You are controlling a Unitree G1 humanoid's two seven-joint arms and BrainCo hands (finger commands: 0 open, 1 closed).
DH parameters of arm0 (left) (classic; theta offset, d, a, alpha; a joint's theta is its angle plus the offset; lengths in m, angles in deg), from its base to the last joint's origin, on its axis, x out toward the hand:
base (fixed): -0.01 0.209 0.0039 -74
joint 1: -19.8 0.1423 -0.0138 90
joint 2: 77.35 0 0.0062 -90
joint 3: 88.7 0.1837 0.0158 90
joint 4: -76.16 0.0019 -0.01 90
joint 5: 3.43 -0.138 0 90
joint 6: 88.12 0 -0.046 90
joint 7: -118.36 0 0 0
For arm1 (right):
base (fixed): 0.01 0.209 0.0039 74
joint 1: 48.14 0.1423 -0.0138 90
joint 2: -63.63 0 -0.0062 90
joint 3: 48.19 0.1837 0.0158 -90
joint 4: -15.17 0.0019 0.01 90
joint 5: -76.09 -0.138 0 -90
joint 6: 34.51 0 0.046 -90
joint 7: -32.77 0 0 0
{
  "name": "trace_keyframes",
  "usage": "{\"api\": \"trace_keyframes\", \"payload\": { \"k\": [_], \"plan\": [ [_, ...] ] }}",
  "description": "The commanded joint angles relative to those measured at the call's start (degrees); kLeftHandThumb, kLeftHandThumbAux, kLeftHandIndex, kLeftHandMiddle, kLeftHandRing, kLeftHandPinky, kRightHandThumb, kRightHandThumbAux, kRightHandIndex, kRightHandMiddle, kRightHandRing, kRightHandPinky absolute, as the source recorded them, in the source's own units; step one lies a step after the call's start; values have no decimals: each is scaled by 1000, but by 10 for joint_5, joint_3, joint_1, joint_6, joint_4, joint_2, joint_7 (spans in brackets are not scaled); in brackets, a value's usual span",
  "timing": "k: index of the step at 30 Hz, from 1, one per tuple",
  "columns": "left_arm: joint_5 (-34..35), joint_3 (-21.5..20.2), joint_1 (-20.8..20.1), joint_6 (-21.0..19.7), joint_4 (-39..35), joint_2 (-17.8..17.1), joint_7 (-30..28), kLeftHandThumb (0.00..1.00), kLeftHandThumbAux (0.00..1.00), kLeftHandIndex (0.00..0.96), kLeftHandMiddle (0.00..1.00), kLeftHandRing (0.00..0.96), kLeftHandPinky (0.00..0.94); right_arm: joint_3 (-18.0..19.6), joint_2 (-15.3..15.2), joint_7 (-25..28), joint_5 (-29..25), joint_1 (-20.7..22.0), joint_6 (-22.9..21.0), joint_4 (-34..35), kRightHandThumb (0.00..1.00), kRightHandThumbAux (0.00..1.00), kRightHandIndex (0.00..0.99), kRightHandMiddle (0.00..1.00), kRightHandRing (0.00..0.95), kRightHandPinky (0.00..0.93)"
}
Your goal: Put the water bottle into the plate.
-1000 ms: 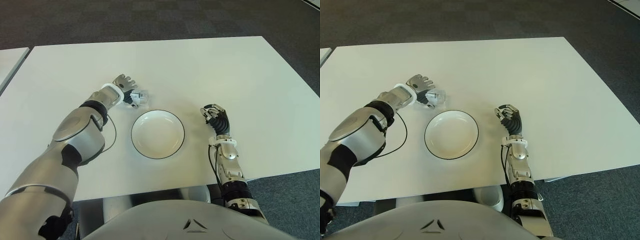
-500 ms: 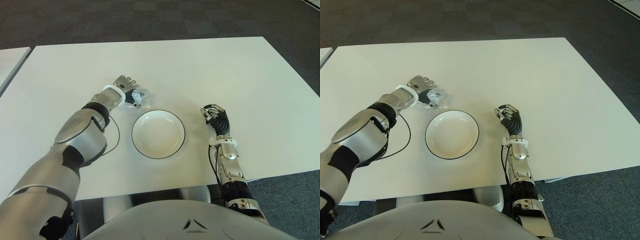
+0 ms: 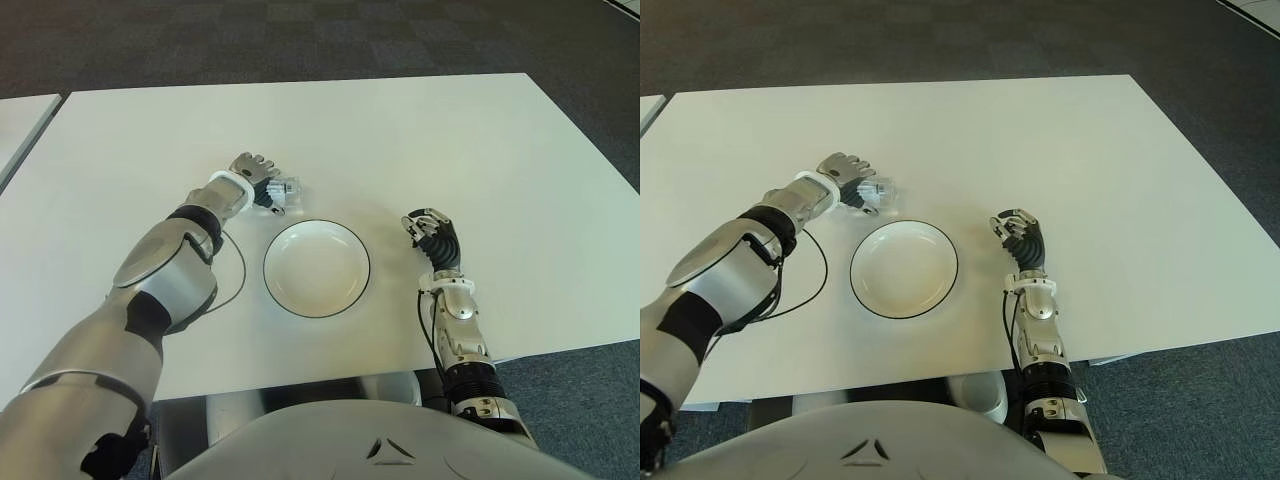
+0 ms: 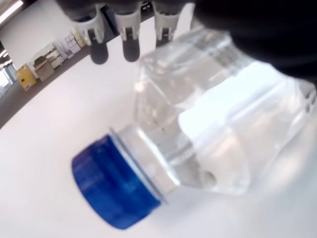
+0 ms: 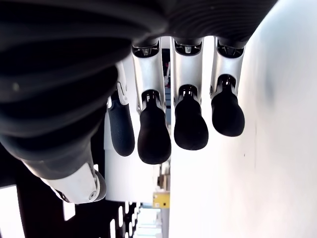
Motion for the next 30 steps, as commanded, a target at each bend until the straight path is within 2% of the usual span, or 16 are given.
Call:
{"api": "trace_keyframes", "payload": {
  "k": [1,2,3,4,6,7,8,9,11,14,17,23,30],
  "plan": [
    [8,-9,25,0,7,8,-30,594,327,0,9,47,120,3,3,-1,-3,-7,-6,-2,701,730,439,764,749,723],
    [9,-11,25,0,7,9,-33,612,342,6,39,106,207,3,3,0,-3,-7,-6,-2,701,730,439,764,749,724],
    [11,-12,25,-1,7,9,-35,619,348,9,50,127,238,3,3,0,-3,-7,-6,-2,701,730,439,764,749,724],
    [18,-21,26,-5,7,9,-41,639,361,28,82,181,308,3,3,0,-2,-6,-6,-2,701,730,439,764,749,725],
    [26,-31,28,-9,7,9,-49,700,387,197,225,301,377,3,3,0,-2,-6,-5,-3,701,731,439,766,751,725],
    [31,-37,29,-11,7,9,-52,709,390,220,245,318,387,3,3,0,-2,-6,-5,-3,701,731,439,767,751,725],
    [34,-40,29,-11,7,9,-54,730,399,298,322,375,421,3,3,0,-2,-5,-5,-4,701,731,439,767,752,724],
    [38,-45,30,-13,7,9,-57,738,401,326,349,396,433,3,3,1,-2,-5,-4,-4,701,731,439,767,752,723],
    [44,-53,30,-16,6,8,-62,773,418,410,477,501,502,4,3,1,-3,-5,-4,-5,701,731,439,768,752,722],
    [54,-62,30,-20,5,7,-68,821,583,405,498,586,575,5,3,2,-4,-4,-3,-6,701,731,439,768,753,723],
    [68,-78,31,-29,5,9,-78,839,637,403,522,665,653,5,3,3,-4,-3,-4,-6,700,731,439,768,753,723],
    [94,-106,31,-45,4,12,-99,851,661,405,538,732,738,6,1,5,-4,-2,-4,-8,700,732,439,768,753,722],
    [118,-134,31,-59,1,16,-116,855,664,406,547,768,785,7,-1,8,-4,-1,-2,-11,700,731,439,770,754,725]
  ]
}}
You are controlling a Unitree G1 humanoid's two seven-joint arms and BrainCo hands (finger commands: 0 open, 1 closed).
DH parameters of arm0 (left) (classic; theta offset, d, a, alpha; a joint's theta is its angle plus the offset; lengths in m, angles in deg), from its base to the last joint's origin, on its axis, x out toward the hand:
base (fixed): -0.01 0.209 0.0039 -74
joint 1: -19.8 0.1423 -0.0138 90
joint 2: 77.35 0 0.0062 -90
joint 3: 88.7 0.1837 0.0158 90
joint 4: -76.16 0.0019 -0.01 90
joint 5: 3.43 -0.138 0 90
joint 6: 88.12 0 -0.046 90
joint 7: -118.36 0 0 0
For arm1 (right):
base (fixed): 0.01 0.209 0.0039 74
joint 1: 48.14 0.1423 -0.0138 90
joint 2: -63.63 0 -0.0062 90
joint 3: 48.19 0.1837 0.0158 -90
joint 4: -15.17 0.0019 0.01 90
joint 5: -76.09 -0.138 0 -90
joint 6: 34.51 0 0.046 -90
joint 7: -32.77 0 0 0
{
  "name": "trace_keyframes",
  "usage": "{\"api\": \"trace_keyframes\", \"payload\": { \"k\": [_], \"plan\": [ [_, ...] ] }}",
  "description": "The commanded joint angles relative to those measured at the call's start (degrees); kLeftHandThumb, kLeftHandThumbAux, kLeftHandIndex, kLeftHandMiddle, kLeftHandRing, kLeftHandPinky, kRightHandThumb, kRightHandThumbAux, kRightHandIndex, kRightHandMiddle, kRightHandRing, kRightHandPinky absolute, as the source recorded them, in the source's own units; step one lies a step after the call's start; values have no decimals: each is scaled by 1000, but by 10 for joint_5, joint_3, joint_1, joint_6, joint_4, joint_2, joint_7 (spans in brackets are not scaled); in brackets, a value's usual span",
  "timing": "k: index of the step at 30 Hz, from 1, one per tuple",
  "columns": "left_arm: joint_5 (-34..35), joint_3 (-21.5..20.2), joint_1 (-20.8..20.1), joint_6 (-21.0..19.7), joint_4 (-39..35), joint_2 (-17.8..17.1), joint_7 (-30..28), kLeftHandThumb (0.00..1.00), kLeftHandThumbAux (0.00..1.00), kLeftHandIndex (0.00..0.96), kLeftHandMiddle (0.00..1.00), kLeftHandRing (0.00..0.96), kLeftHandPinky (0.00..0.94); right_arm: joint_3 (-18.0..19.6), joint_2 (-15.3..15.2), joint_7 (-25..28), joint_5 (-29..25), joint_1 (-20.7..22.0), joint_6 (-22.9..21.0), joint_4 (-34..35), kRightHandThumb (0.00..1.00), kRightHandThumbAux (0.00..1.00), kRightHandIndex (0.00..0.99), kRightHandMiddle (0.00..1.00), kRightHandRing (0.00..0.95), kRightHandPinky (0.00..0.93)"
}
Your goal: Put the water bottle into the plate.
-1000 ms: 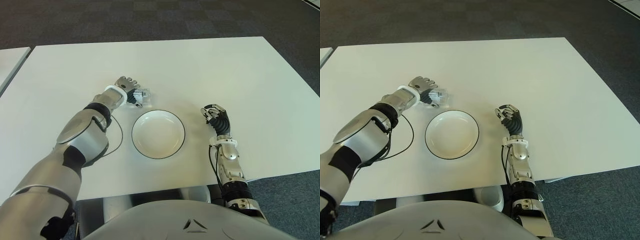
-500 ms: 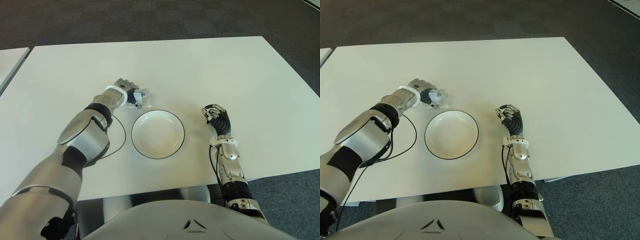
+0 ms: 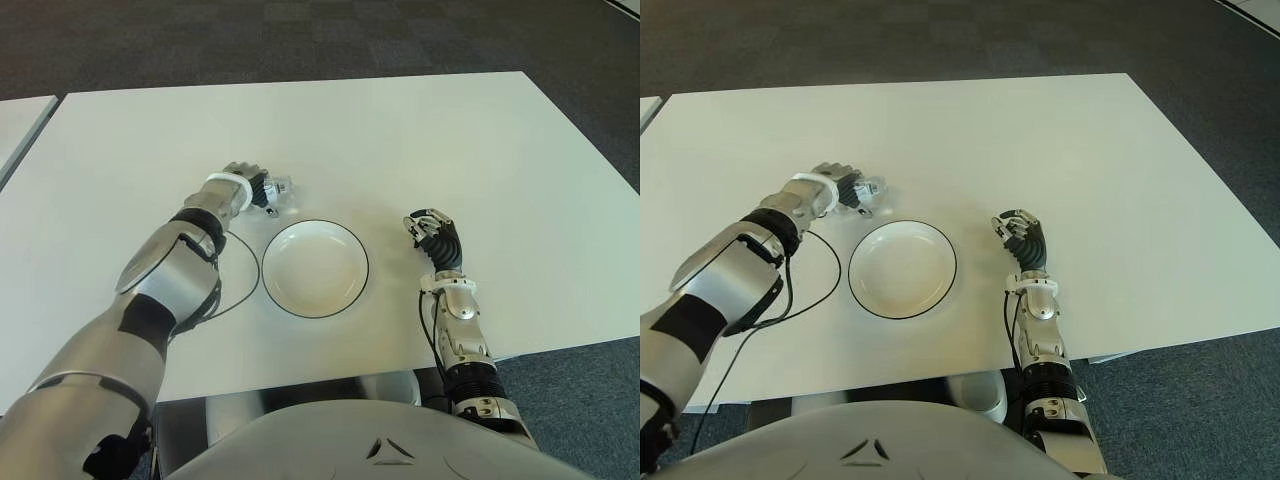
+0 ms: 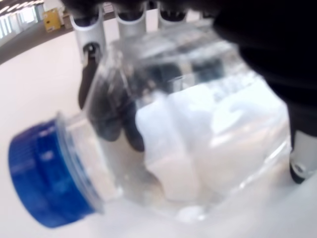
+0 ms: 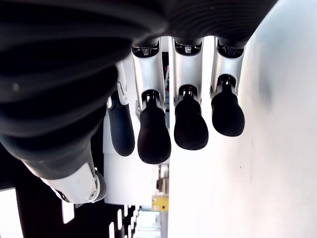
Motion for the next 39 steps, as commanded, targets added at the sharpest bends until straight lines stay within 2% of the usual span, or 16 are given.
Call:
{"api": "trace_keyframes", "payload": {
  "k": [1,11,27,32,35,39],
  "plan": [
    [12,-13,17,-10,4,6,-21,855,664,406,547,769,786,1,0,4,-4,-1,-2,-8,700,731,439,770,754,725],
    [29,-38,13,-21,1,8,-40,855,666,403,555,843,861,4,1,10,-8,2,1,-12,701,731,438,760,746,727],
    [46,-59,10,-21,-1,4,-50,854,667,401,552,872,873,5,3,9,-9,10,1,-20,701,731,439,759,746,718],
    [45,-57,-4,-19,-3,-7,-55,854,668,401,551,871,865,5,4,7,-9,13,2,-23,701,731,439,760,745,712],
    [47,-60,-35,-6,-11,-25,-66,854,668,401,552,869,866,4,6,0,-3,15,1,-24,701,731,439,760,745,712],
    [50,-65,-56,0,-15,-37,-64,853,668,400,552,868,869,3,6,-2,-2,21,2,-29,701,731,439,762,746,713]
  ]
}}
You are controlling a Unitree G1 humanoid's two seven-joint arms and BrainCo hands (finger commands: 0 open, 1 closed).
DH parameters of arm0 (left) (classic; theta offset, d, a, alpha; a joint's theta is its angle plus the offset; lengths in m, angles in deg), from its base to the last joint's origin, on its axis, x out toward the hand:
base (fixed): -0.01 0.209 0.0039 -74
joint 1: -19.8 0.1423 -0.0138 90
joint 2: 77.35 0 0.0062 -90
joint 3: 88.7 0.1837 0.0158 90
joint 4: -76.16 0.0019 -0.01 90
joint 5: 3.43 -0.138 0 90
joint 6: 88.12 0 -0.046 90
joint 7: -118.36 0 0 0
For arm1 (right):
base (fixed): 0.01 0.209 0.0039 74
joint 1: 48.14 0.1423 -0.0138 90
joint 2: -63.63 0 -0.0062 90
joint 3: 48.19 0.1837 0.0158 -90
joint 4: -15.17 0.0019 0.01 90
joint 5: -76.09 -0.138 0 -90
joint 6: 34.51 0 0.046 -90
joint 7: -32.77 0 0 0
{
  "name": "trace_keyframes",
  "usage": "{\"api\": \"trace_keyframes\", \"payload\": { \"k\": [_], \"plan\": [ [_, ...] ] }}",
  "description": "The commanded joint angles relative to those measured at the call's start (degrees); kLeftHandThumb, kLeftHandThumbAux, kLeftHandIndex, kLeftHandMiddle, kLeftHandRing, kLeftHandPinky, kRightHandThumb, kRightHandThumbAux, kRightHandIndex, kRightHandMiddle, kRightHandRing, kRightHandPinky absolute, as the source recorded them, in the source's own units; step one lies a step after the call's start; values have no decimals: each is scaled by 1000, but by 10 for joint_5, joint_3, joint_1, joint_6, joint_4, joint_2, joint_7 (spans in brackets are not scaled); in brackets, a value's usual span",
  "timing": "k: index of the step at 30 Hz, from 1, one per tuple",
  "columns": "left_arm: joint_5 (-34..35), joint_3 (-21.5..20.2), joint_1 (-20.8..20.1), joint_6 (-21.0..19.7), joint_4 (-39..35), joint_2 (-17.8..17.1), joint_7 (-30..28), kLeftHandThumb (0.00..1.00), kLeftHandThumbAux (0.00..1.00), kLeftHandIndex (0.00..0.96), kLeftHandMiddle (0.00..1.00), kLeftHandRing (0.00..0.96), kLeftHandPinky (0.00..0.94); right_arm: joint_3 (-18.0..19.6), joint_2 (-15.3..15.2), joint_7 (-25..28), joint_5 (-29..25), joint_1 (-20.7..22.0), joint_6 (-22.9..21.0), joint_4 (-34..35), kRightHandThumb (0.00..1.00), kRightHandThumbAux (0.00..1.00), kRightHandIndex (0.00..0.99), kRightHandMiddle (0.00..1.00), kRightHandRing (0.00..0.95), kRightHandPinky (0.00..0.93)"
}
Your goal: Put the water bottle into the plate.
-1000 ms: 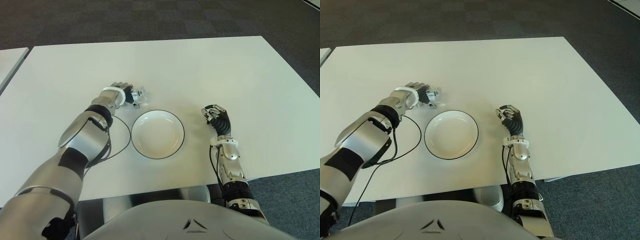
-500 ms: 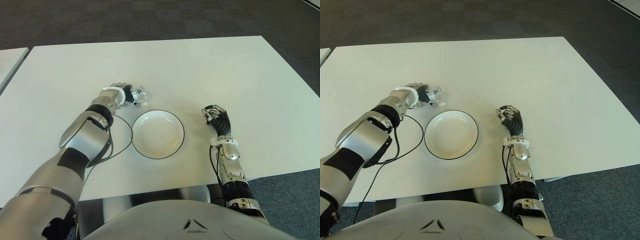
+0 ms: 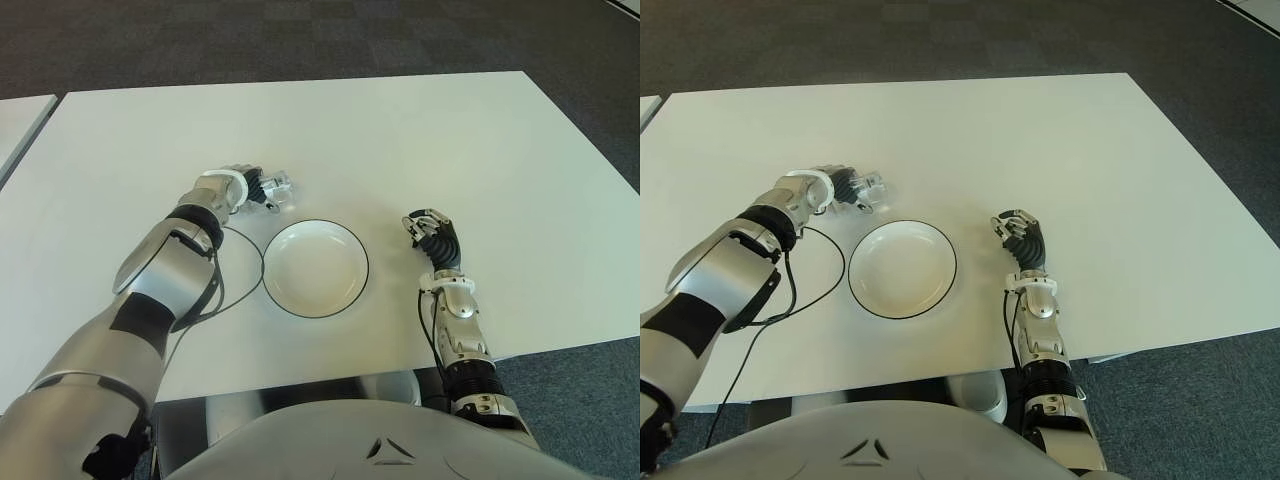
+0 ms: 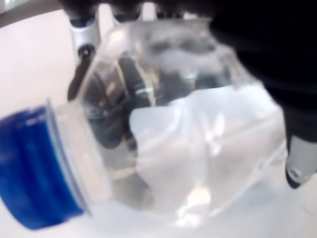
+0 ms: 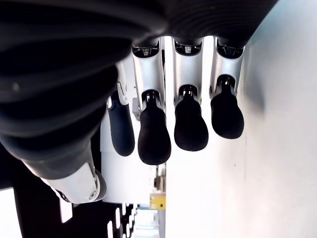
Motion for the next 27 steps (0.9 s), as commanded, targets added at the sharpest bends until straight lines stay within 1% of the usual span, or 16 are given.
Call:
{"api": "trace_keyframes", "payload": {
  "k": [1,7,15,19,21,25,27],
  "plan": [
    [7,-12,-46,8,-11,-29,-4,853,668,400,551,868,870,0,4,-4,0,11,3,-14,701,731,439,763,747,713],
    [6,-17,-64,21,-17,-44,22,853,669,398,548,869,869,-1,2,-8,3,19,1,-23,701,731,439,768,752,724],
    [7,-27,-89,52,-29,-69,47,853,668,398,545,871,871,-1,2,-11,5,24,1,-28,701,731,438,765,748,718],
    [10,-31,-95,86,-45,-78,60,853,668,398,544,873,867,-1,2,-8,2,27,1,-30,701,731,439,762,746,718],
    [6,-28,-95,107,-54,-82,71,854,668,398,543,875,863,-1,1,-6,2,29,1,-31,701,731,439,763,748,722],
    [-4,-17,-96,135,-66,-88,82,853,669,397,539,877,849,-2,0,-6,3,32,0,-34,701,731,439,767,753,730],
    [-8,-12,-93,166,-88,-96,86,853,669,397,536,877,840,-3,0,-8,6,32,-1,-33,701,731,439,769,755,731]
  ]
}}
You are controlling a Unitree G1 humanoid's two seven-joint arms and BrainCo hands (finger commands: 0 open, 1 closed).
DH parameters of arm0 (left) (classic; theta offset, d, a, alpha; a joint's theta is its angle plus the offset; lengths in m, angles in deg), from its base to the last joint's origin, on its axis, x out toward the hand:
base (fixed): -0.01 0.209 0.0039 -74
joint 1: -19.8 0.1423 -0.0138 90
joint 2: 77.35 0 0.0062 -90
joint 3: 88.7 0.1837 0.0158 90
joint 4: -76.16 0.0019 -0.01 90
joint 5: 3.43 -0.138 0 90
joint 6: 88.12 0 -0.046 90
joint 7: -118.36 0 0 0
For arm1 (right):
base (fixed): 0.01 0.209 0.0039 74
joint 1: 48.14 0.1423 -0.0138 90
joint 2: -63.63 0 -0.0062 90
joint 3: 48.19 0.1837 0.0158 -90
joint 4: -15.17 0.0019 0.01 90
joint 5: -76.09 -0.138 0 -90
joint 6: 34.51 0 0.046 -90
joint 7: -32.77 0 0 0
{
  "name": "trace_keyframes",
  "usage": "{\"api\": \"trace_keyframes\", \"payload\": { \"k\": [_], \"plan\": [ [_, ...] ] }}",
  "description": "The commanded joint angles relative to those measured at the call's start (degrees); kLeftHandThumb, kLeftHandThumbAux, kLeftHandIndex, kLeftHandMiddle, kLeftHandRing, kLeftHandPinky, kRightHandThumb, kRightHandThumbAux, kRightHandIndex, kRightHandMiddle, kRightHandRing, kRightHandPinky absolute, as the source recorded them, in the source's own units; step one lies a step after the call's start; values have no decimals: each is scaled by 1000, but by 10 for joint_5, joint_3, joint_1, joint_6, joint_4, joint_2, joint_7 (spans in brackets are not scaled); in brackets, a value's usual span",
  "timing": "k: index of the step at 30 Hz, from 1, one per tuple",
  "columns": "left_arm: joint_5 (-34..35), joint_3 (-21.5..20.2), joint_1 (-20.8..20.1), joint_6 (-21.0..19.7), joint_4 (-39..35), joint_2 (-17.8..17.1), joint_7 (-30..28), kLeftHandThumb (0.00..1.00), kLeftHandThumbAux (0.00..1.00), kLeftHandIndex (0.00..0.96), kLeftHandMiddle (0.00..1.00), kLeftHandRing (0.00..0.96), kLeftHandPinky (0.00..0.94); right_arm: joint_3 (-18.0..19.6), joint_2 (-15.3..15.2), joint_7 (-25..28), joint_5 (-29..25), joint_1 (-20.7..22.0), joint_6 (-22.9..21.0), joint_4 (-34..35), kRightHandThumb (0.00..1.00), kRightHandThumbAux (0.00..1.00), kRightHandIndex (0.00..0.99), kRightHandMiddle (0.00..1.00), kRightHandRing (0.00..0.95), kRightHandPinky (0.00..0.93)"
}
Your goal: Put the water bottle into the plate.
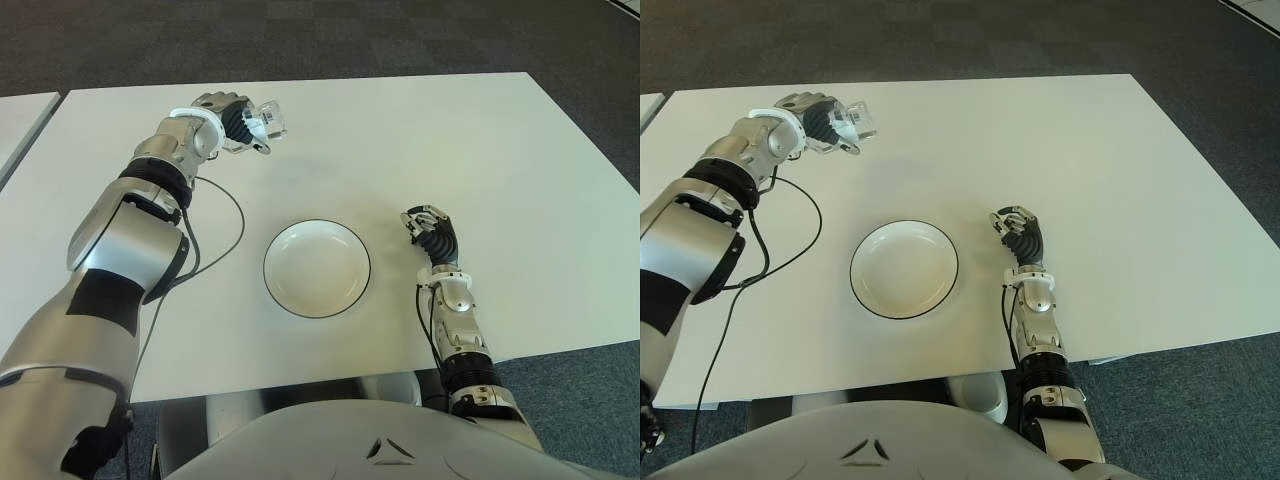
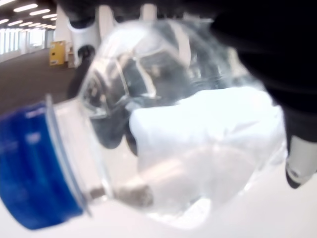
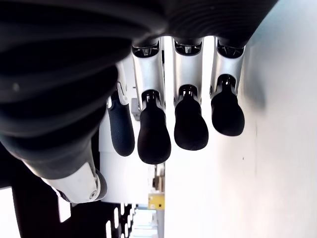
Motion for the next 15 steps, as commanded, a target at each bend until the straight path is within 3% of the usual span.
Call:
{"api": "trace_keyframes", "payload": {
  "k": [1,7,10,15],
  "plan": [
    [-8,9,-10,57,-43,-17,17,853,669,396,535,876,836,-2,0,-2,4,7,-2,-7,701,731,439,770,755,729],
    [-1,4,10,105,-104,-33,1,853,670,395,532,874,828,-3,-1,-2,4,8,-3,-6,701,732,438,769,755,727],
    [15,-5,52,144,-189,-50,-21,853,669,396,531,873,827,-2,0,1,0,8,-2,-6,701,731,438,764,748,724],
    [31,-12,101,173,-262,-58,-37,853,669,397,532,875,831,-1,0,4,-3,10,1,-9,702,731,438,756,741,718]
  ]
}}
